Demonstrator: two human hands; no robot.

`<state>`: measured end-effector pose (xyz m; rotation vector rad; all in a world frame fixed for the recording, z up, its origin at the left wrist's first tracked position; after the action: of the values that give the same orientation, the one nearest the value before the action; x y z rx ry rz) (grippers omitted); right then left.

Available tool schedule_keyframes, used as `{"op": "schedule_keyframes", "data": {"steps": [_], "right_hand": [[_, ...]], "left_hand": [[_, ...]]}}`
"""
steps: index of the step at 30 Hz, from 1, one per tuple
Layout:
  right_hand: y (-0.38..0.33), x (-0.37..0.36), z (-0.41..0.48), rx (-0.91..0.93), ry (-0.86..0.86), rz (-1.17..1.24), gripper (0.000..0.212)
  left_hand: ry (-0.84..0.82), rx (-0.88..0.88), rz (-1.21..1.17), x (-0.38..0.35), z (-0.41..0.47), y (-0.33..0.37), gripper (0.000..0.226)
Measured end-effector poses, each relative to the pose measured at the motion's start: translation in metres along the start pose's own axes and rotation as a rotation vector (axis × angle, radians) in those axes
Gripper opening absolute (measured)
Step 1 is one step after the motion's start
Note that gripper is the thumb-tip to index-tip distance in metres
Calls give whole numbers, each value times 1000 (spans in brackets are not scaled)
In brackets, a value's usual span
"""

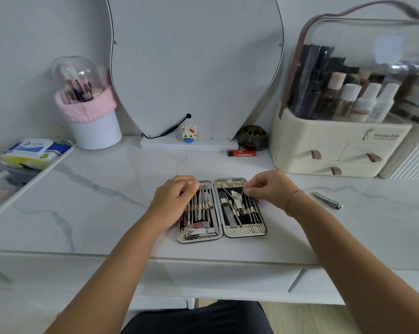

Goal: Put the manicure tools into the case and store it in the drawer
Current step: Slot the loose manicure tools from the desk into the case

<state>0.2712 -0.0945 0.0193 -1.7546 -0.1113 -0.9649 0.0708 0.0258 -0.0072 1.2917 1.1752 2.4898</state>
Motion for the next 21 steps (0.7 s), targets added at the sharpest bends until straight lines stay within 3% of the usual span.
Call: {"op": "schedule_keyframes", "data": {"steps": [5,11,21], "right_hand": [[3,2,-1,10,5,21,5],[24,54,8,-49,346,138,10],[34,40,24,-157,270,-172,11]], "left_hand": [[6,2,-1,0,0,-1,48],[-1,-10,14,0,-1,0,52],[-4,-12,9,-1,0,-2,55]]}}
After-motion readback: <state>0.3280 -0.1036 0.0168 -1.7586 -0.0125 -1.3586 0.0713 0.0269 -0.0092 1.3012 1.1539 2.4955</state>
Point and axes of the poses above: each hand's wrist, its own z-axis towards the middle knuckle, its own x-axis out of the back of the hand, y = z × x, the point moved 7 cm from there along z, towards the middle knuckle, and after that the axes turned 12 degrees about -x, right-handed, at the moved point
